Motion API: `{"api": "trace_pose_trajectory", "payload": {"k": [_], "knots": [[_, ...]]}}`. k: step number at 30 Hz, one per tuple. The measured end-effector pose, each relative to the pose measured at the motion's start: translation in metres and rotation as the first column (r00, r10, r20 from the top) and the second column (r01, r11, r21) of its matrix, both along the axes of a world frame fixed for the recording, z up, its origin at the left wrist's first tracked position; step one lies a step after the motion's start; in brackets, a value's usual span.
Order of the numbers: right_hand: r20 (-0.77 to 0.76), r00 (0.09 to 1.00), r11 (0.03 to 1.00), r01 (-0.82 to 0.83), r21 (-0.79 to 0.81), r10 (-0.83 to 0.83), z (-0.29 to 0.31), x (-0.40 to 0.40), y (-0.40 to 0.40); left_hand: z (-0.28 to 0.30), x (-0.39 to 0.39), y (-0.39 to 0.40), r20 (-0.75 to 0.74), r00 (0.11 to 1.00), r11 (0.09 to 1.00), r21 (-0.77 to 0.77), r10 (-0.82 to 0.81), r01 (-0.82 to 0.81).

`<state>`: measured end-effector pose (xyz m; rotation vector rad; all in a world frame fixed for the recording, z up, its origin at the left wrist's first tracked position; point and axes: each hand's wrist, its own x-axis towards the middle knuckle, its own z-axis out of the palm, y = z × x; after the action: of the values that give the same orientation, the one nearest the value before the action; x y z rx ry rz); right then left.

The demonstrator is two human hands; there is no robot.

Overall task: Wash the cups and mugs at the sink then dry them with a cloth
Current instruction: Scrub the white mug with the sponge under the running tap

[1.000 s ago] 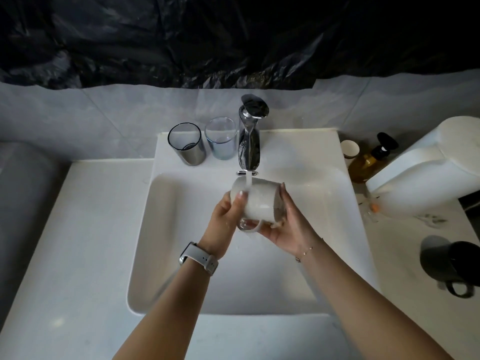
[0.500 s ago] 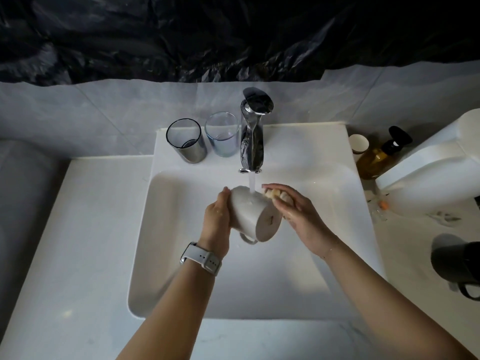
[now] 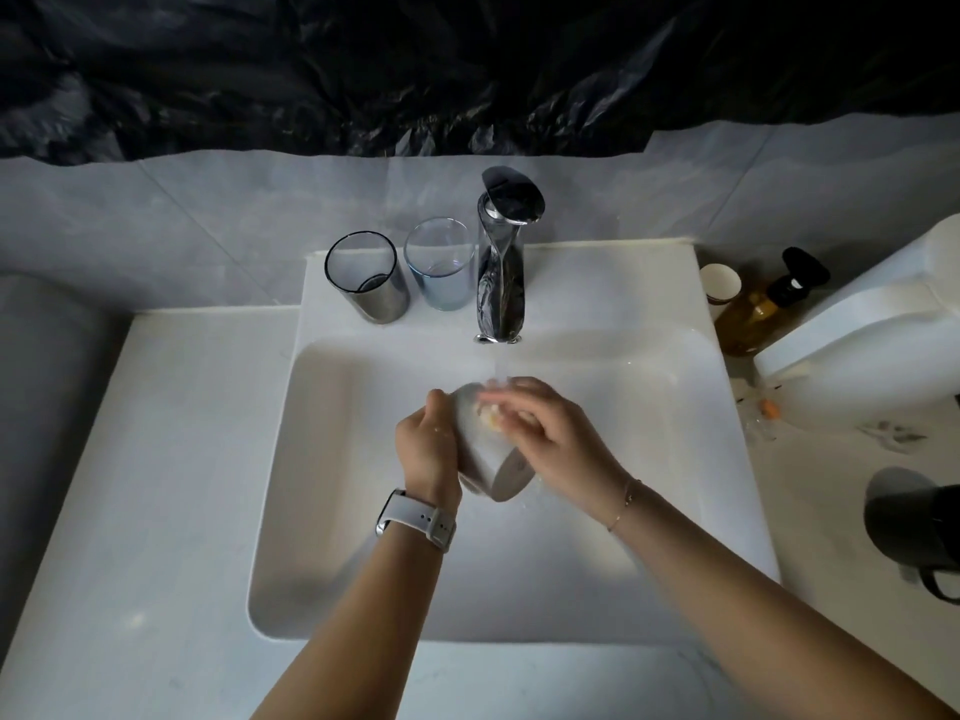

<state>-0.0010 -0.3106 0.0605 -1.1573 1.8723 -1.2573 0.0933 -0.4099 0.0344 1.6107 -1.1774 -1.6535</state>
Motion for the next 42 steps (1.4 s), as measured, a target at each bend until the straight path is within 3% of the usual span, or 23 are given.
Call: {"api": "trace_pose_trajectory", "payload": {"k": [1, 3, 6, 10, 13, 15, 17, 20, 23, 25, 27, 29, 31, 35, 38, 42], "knots": [[-0.082, 0.994, 0.998, -0.068, 0.013, 0.069, 0.002, 0.001, -0.007, 0.0, -0.002, 0.002, 0.003, 1.0, 1.0, -0.013, -0.011, 0.011], [-0.087, 0.994, 0.986, -0.053, 0.155, 0.067, 0.001, -0.006, -0.027, 0.001, -0.006, 0.009, 0.0, 1.0, 1.0, 0.009, -0.005, 0.005], [0.191, 0.974, 0.951, 0.058, 0.304, -0.121, 0.001, -0.022, -0.028, 0.004, -0.008, 0.011, -0.021, 0.999, 0.998, 0.043, 0.043, -0.042], [0.386, 0.894, 0.97, 0.175, 0.17, -0.229, 0.006, -0.009, 0.008, 0.009, -0.001, -0.003, -0.051, 0.997, 0.999, 0.023, 0.049, -0.048], [0.624, 0.693, 0.933, 0.279, 0.229, -0.36, 0.01, 0.002, 0.018, 0.012, 0.001, -0.006, -0.143, 0.988, 0.998, 0.007, 0.058, -0.058], [0.795, 0.484, 0.93, 0.203, 0.305, -0.366, 0.008, 0.003, 0.015, 0.023, -0.001, -0.002, -0.187, 0.982, 0.996, -0.092, 0.001, -0.019], [0.885, 0.351, 0.952, 0.126, 0.278, -0.305, 0.008, 0.001, 0.008, 0.035, -0.003, 0.004, -0.201, 0.972, 0.962, -0.263, -0.125, 0.07], [0.917, 0.3, 0.964, 0.135, 0.231, -0.262, 0.008, -0.001, 0.0, 0.05, -0.002, 0.011, -0.146, 0.941, 0.872, -0.441, -0.306, 0.214], [0.931, 0.248, 0.953, 0.206, 0.221, -0.269, 0.004, 0.003, 0.0, 0.042, 0.008, 0.008, -0.117, 0.908, 0.847, -0.422, -0.403, 0.322], [0.909, 0.303, 0.939, 0.276, 0.203, -0.285, -0.001, 0.008, 0.004, 0.033, 0.017, 0.004, -0.098, 0.873, 0.841, -0.341, -0.477, 0.421], [0.791, 0.505, 0.911, 0.382, 0.156, -0.347, -0.005, 0.013, 0.009, 0.03, 0.023, 0.001, -0.067, 0.843, 0.823, -0.269, -0.534, 0.5], [0.599, 0.714, 0.891, 0.454, -0.002, -0.362, -0.01, 0.019, 0.012, 0.03, 0.022, 0.001, -0.073, 0.836, 0.827, -0.214, -0.544, 0.52], [0.437, 0.821, 0.883, 0.455, -0.116, -0.366, -0.016, 0.023, 0.016, 0.034, 0.016, 0.006, -0.085, 0.852, 0.849, -0.179, -0.517, 0.497], [0.126, 0.927, 0.896, 0.375, -0.239, -0.354, -0.012, 0.019, 0.026, 0.039, 0.0, 0.022, -0.153, 0.936, 0.945, -0.13, -0.318, 0.3], [0.003, 0.958, 0.932, 0.279, -0.232, -0.286, -0.003, 0.013, 0.029, 0.034, -0.005, 0.02, -0.155, 0.978, 0.983, -0.141, -0.141, 0.12], [-0.161, 0.965, 0.967, 0.176, -0.184, -0.207, 0.003, -0.004, 0.017, 0.022, -0.003, 0.005, -0.025, 0.988, 0.96, -0.242, -0.15, 0.139]]}}
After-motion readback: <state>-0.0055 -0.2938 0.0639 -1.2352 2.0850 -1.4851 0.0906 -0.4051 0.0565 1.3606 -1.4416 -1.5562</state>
